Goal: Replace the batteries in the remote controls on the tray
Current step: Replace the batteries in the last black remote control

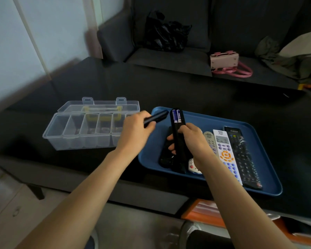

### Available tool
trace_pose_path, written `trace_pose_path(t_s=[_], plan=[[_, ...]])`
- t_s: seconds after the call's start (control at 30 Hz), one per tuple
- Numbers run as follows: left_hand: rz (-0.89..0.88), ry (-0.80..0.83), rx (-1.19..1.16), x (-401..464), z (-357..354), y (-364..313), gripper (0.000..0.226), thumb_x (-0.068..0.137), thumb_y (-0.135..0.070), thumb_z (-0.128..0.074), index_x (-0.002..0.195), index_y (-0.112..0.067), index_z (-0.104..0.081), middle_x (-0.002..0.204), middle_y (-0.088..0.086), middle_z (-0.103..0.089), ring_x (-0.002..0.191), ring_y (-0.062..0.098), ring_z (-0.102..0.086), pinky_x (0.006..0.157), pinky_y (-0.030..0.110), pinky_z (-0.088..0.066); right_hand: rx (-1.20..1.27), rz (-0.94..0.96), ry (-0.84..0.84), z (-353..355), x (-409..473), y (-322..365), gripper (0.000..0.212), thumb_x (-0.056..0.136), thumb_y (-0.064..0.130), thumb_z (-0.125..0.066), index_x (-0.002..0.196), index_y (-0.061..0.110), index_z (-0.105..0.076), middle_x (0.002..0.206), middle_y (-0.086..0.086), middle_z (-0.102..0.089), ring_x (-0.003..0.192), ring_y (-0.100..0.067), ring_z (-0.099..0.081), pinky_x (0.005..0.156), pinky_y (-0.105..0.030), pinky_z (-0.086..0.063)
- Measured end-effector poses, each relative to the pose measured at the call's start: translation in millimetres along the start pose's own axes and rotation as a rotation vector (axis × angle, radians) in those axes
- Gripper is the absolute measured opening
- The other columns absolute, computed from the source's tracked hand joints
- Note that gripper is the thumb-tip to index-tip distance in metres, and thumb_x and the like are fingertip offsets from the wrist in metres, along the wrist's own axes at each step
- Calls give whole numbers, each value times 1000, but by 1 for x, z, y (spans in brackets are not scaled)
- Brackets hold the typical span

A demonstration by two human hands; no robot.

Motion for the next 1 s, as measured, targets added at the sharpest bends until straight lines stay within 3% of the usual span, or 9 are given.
trace_pose_path(t_s=[0.1,0.2,0.27,0.37,0.47,0.63,0.7,0.8,1.0], plan=[[145,-152,-255,4,12,6,17,81,-21,-70,94,-16,-59,90,-6,-62,76,3,-57,64,6,-41,-3,14,51,-1,1,-1,13,99,11,-40,110,5,-44,81,-11,-69,48,-16,-59,44,-26,-49],[209,-211,-470,8,18,10,6,83,-21,-67,89,-20,-65,91,-5,-67,86,8,-64,72,20,-52,-51,-10,118,-2,2,-4,12,100,14,-44,110,9,-48,87,-10,-71,53,-17,-63,44,-23,-49],[209,-197,-460,10,21,12,11,89,-17,-59,88,-22,-69,91,-4,-67,90,11,-62,74,26,-54,-71,-9,147,-2,1,-5,13,99,14,-46,110,11,-52,91,-10,-71,57,-19,-65,44,-23,-50],[218,-152,-422,11,22,16,19,94,-14,-51,89,-21,-68,97,-4,-65,97,11,-58,89,34,-50,-97,2,161,-2,-2,-4,16,98,15,-48,108,12,-60,92,-10,-73,54,-19,-66,41,-21,-47],[206,-109,-366,11,21,19,19,95,-15,-47,95,-18,-66,99,-7,-62,101,11,-56,95,34,-46,-104,-13,158,1,-4,-1,23,99,21,-45,103,8,-65,85,-12,-75,46,-20,-61,36,-21,-42],[196,-101,-327,11,22,22,20,94,-16,-50,104,-15,-67,103,-6,-63,100,9,-56,95,35,-47,-120,12,178,1,-4,1,30,98,33,-47,99,11,-68,80,-13,-74,42,-21,-58,36,-21,-40],[168,-82,-308,11,21,21,21,94,-17,-51,106,-15,-67,106,-6,-63,101,6,-54,92,22,-45,-137,16,179,0,-6,2,31,98,35,-48,98,11,-68,79,-13,-74,42,-21,-58,36,-22,-40],[142,-46,-249,9,19,20,21,94,-20,-50,108,-19,-67,106,-9,-63,100,2,-52,77,3,-35,-148,0,187,0,-8,3,34,97,38,-47,100,11,-68,80,-13,-74,43,-22,-58,36,-23,-42],[175,-7,-292,9,19,21,22,93,-24,-53,111,-16,-64,108,-9,-61,99,1,-52,74,6,-39,-125,11,203,2,-6,5,38,97,41,-46,99,9,-68,82,-16,-74,42,-22,-56,37,-23,-42]])
Point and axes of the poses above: each hand's wrist, its own x-axis towards the middle knuckle, its own z-axis out of the back of the hand, y = z × x, the point moved 3 cm from there along x, towards the middle knuckle
